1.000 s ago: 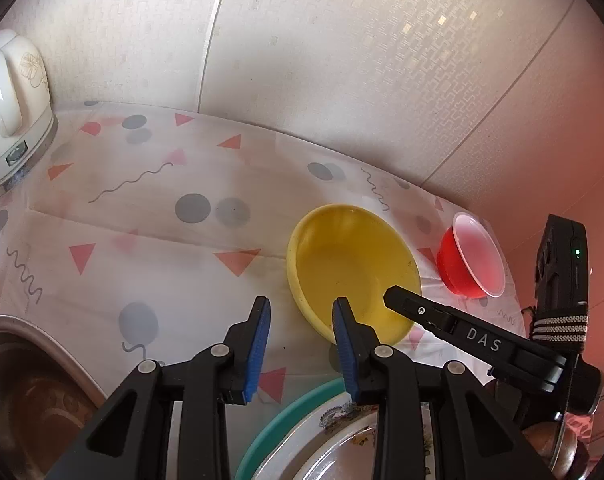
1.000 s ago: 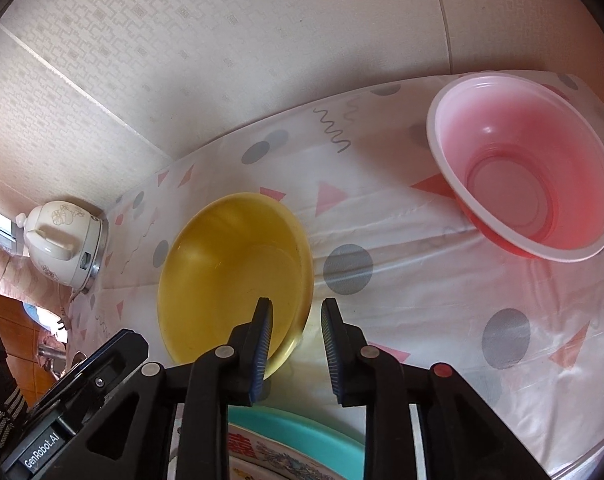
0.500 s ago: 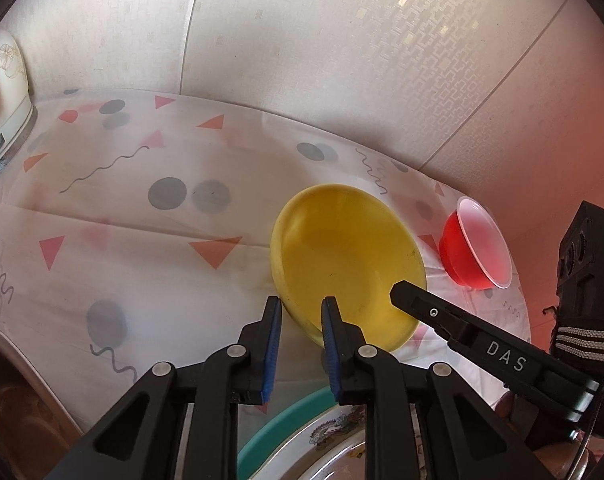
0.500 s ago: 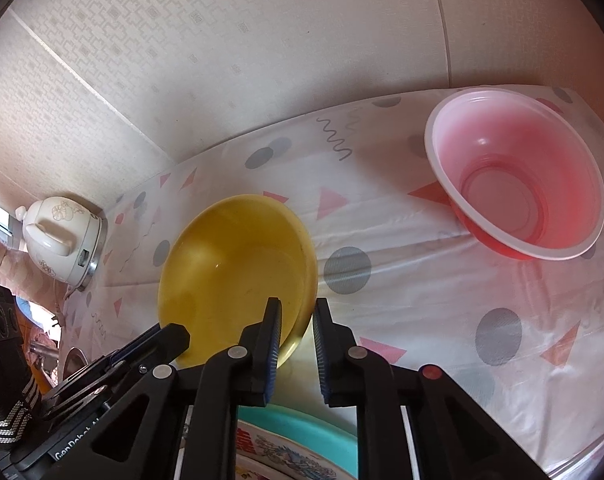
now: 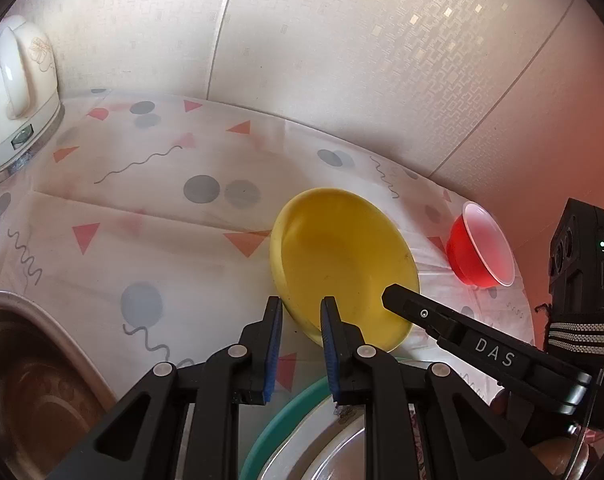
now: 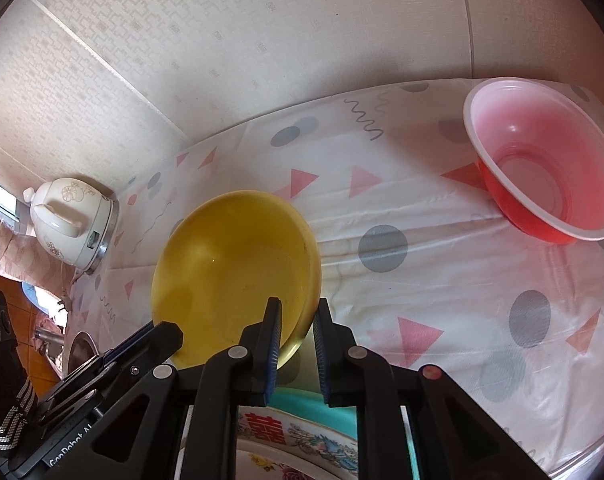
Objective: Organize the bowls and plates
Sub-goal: 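Lift the yellow bowl with the right tool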
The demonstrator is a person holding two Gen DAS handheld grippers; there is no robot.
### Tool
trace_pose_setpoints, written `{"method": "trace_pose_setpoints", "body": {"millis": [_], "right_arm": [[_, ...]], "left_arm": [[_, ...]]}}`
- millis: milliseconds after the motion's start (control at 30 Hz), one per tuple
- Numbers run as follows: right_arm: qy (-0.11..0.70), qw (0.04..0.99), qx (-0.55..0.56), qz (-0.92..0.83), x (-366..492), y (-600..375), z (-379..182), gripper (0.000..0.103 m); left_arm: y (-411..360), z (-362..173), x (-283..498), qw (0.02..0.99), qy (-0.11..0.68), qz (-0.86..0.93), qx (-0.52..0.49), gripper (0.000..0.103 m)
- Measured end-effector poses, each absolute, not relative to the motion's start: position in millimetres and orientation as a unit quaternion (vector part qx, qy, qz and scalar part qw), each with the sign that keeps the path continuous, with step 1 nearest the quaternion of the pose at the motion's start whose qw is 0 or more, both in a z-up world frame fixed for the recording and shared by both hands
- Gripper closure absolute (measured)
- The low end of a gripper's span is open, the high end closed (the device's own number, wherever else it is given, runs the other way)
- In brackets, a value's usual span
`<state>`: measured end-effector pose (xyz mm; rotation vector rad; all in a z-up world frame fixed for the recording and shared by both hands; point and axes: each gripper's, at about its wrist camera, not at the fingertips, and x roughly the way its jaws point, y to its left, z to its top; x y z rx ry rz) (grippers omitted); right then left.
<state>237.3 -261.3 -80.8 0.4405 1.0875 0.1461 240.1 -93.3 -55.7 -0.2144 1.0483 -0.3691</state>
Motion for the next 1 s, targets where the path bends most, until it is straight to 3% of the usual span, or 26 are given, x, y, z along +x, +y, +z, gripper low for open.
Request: {"method": "trace_pose_setpoints", "body": {"millis": [1000], "right_arm": [[0.485,0.844,0.174,0.147,191,-185,-39,0.087]], "left_arm": [[-14,-2,156,0.894,0.408,-0.143,-0.118,0.084]]}}
